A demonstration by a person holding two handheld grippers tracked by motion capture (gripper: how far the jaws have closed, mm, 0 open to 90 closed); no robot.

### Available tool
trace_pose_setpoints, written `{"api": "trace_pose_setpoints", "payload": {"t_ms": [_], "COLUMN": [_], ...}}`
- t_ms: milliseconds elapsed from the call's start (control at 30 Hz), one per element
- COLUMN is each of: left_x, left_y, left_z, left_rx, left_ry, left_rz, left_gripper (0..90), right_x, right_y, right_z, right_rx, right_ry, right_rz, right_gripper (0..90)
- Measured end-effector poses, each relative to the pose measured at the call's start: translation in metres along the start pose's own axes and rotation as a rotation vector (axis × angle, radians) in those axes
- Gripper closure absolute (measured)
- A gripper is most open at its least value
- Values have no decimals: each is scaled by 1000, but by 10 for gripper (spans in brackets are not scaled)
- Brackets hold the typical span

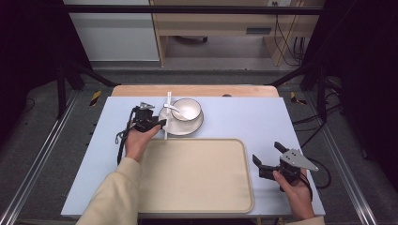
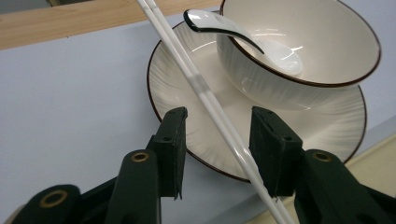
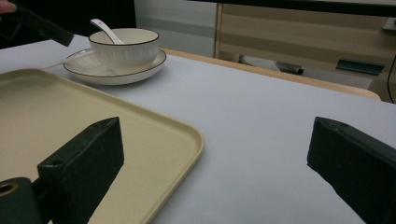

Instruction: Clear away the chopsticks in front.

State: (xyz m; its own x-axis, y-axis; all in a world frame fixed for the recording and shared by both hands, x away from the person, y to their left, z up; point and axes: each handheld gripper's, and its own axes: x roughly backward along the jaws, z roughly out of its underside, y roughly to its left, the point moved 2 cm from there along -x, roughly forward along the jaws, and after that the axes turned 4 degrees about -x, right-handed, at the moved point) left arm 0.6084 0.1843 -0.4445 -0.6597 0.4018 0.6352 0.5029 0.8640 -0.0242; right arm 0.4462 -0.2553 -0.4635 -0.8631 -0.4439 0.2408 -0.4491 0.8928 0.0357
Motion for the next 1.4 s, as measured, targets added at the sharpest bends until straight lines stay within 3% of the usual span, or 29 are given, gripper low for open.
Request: {"api": "trace_pose_setpoints", "payload": {"t_ms": [300, 367, 967, 1400], "left_x": [-16, -19, -26, -34], "left_y": [4, 5, 1, 0], "left_z": [-4, -3, -3, -2], "left_rx": [29, 54, 48, 113], "left_ry": [25, 18, 35, 51], "left_rz": [-47, -25, -62, -99], "left_gripper": [616, 623, 684, 740], "right_x": [1, 1, 1, 0], "right_y": [-3, -3, -4, -4], "right_z": [0, 0, 0, 0], "right_rx": [-10, -13, -18, -20], "right_ry": [-2, 0, 6, 8], "right_rz": [-5, -4, -8, -11], "right_gripper": [39, 39, 40, 41]}}
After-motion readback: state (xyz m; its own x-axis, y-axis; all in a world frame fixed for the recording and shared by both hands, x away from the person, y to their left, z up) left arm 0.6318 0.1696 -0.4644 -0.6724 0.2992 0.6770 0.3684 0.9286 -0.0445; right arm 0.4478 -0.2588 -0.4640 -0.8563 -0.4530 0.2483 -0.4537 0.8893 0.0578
